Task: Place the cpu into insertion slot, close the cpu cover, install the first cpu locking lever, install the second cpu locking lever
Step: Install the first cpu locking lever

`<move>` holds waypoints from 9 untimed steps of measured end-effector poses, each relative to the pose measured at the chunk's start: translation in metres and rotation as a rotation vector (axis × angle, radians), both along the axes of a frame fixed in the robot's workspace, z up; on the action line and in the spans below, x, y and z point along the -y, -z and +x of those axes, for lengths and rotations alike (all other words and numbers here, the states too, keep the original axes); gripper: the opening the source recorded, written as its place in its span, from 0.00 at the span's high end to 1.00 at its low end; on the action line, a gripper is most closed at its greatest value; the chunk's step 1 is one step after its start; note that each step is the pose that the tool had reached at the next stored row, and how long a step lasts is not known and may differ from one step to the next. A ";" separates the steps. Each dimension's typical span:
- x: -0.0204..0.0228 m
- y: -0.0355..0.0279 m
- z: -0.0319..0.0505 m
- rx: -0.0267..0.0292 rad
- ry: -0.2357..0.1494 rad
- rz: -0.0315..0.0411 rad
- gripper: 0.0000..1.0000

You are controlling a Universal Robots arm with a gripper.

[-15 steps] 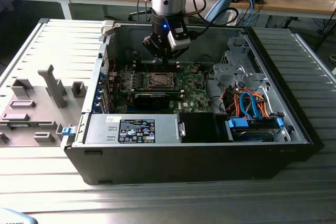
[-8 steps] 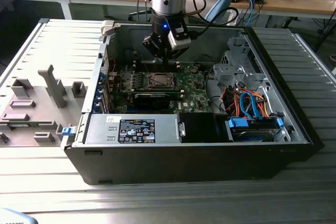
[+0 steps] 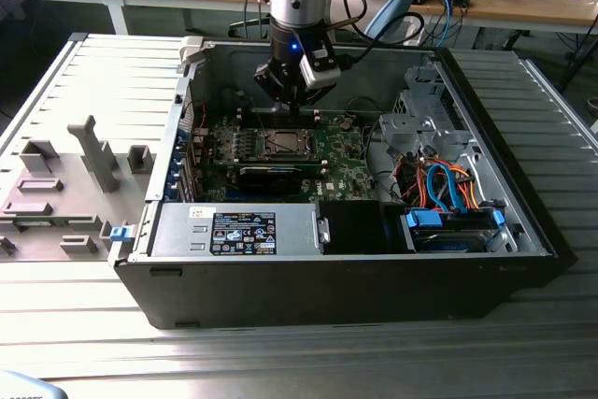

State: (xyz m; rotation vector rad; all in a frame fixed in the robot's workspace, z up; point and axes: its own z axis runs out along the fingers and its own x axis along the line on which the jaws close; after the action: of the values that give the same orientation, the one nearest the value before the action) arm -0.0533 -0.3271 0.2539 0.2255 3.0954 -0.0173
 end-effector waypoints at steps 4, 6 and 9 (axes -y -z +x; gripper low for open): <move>0.0000 0.0000 0.0000 0.0000 -0.006 0.0000 0.89; 0.0000 0.0000 0.0000 0.0000 -0.009 -0.0001 0.89; 0.0000 0.0000 0.0000 0.0000 -0.014 0.0000 0.89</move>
State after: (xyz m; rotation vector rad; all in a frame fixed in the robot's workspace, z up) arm -0.0533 -0.3271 0.2539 0.2034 3.0968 -0.0169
